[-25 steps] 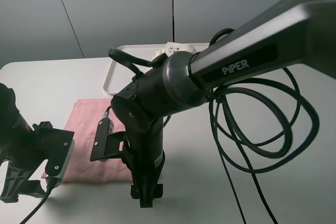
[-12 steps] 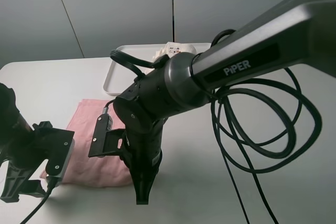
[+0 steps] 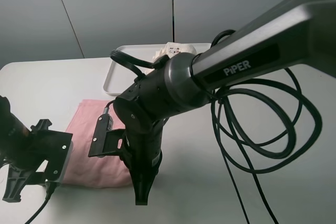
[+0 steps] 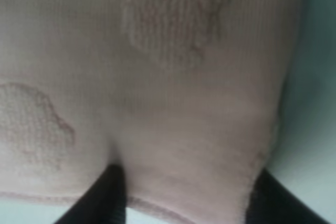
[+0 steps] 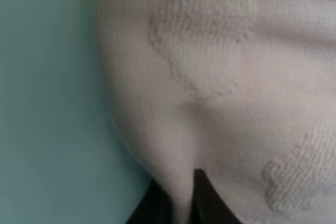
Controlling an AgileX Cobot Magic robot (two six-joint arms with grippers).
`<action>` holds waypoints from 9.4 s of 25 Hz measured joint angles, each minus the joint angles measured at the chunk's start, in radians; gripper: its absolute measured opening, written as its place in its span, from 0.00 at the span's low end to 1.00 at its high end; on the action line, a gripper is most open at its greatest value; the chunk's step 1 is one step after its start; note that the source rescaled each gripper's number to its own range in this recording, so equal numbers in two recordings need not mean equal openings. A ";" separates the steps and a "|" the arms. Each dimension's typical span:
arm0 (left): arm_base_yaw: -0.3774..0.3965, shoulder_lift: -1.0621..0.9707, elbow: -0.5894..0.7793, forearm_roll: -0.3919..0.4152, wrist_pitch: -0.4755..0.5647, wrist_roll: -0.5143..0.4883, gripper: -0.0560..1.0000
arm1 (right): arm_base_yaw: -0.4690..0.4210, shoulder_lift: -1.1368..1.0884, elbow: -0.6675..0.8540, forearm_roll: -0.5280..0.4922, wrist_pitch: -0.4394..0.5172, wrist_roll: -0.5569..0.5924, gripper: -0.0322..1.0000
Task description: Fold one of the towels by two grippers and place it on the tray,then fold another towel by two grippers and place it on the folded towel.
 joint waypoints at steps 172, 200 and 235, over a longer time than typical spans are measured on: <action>0.169 0.396 -0.766 -0.077 0.416 -1.204 0.89 | -0.335 0.148 -0.310 0.094 0.106 0.834 0.63; 0.169 0.396 -0.766 -0.063 0.423 -1.204 0.90 | -0.318 -0.017 -0.316 0.268 0.079 0.684 0.07; 0.169 0.396 -0.770 -0.054 0.437 -1.213 0.90 | -0.318 0.237 -0.316 1.512 -0.107 -0.093 0.07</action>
